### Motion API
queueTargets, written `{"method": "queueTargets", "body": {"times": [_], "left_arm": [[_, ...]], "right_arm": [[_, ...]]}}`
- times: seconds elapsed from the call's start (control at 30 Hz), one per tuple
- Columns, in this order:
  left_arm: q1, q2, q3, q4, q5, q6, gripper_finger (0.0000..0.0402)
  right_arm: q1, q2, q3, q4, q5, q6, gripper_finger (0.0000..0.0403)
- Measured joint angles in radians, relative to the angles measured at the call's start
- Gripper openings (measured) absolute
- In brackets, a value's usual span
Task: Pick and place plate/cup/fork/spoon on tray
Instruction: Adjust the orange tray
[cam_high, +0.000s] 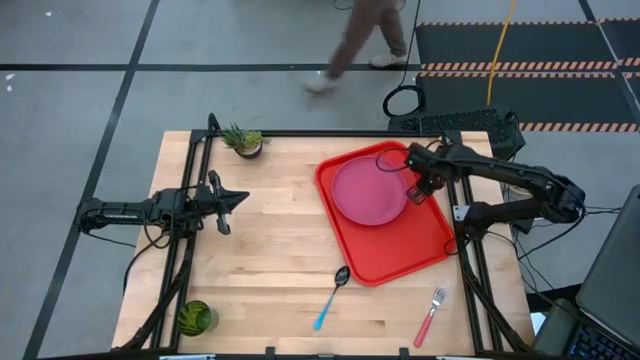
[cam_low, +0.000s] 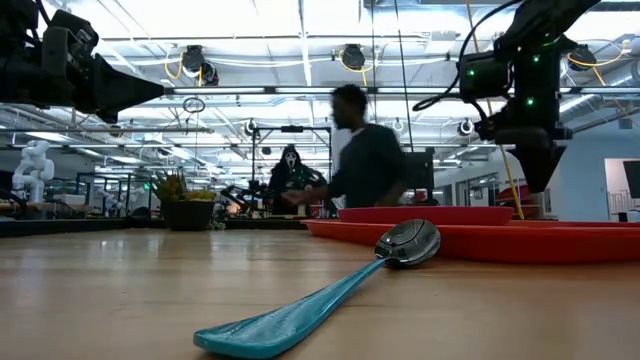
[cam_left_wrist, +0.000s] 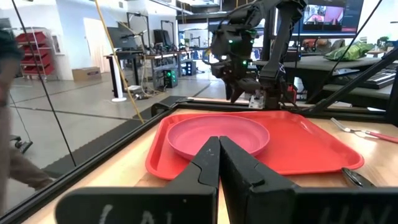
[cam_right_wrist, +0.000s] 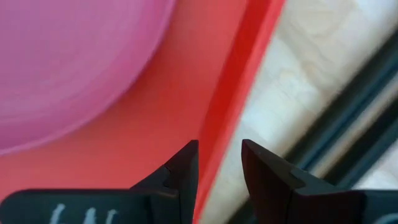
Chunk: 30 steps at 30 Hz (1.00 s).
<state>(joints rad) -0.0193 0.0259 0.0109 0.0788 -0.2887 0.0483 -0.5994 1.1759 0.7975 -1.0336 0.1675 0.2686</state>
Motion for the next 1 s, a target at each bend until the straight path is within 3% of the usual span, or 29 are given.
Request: {"method": "queueTargets", "body": {"times": [0.4,0.63,1.0], "left_arm": [[0.000,0.000,0.000,0.000,0.000,0.000,0.0006],[0.000,0.000,0.000,0.000,0.000,0.000,0.0006],[0.000,0.000,0.000,0.000,0.000,0.000,0.0006]], "right_arm": [[-0.089,0.000,-0.003,0.026,-0.015,0.025,0.0114],[-0.095,0.002,-0.111,0.068,-0.054,0.038,0.0114],[-0.127,0.010,-0.123,0.117,-0.061,0.044,0.0114]]}}
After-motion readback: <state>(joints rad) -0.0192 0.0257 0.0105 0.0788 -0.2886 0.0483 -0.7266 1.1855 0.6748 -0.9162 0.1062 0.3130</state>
